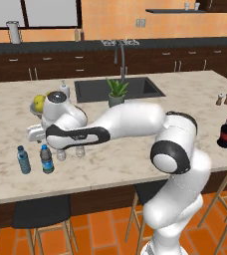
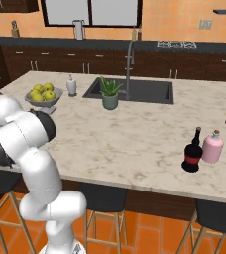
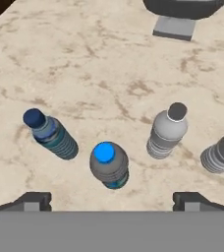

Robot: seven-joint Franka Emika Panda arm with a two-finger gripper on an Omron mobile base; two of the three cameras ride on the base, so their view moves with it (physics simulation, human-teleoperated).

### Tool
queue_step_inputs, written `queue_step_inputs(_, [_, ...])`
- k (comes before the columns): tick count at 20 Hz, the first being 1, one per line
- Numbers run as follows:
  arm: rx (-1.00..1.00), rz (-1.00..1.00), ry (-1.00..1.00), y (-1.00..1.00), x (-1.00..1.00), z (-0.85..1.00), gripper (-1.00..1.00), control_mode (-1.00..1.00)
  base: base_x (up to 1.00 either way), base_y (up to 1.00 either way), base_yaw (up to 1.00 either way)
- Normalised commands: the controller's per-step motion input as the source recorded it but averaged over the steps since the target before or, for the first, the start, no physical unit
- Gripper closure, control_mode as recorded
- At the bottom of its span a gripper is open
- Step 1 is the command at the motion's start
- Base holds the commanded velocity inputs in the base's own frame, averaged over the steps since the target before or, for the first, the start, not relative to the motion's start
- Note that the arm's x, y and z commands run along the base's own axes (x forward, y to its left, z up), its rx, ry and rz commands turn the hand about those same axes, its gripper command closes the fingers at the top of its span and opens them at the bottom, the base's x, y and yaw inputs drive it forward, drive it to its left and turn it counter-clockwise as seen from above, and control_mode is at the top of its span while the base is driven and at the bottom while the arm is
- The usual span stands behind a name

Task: Move the plastic bottles in the middle to the plastics group, and the glass bottles in the middle to the glass group.

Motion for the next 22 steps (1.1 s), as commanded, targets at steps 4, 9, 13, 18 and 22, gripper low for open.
queue_step_inputs(4, [0.01, -0.07, 0.0, -0.99, -0.72, 0.36, -1.0, -1.0, 0.0, 0.0, 0.0])
queue_step_inputs(9, [0.01, -0.07, -0.05, -0.87, -0.74, 0.01, -1.0, -1.0, 0.0, 0.0, 0.0])
queue_step_inputs(13, [0.14, -0.02, 0.0, -0.87, -0.02, 0.0, -1.0, -1.0, 0.0, 0.0, 0.0])
queue_step_inputs(18, [0.16, 0.0, 0.0, -1.0, 0.14, -0.07, -1.0, -1.0, 0.0, 0.0, 0.0])
queue_step_inputs(22, [0.04, 0.0, 0.07, -0.97, 0.07, -0.46, -1.0, -1.0, 0.0, 0.0, 0.0])
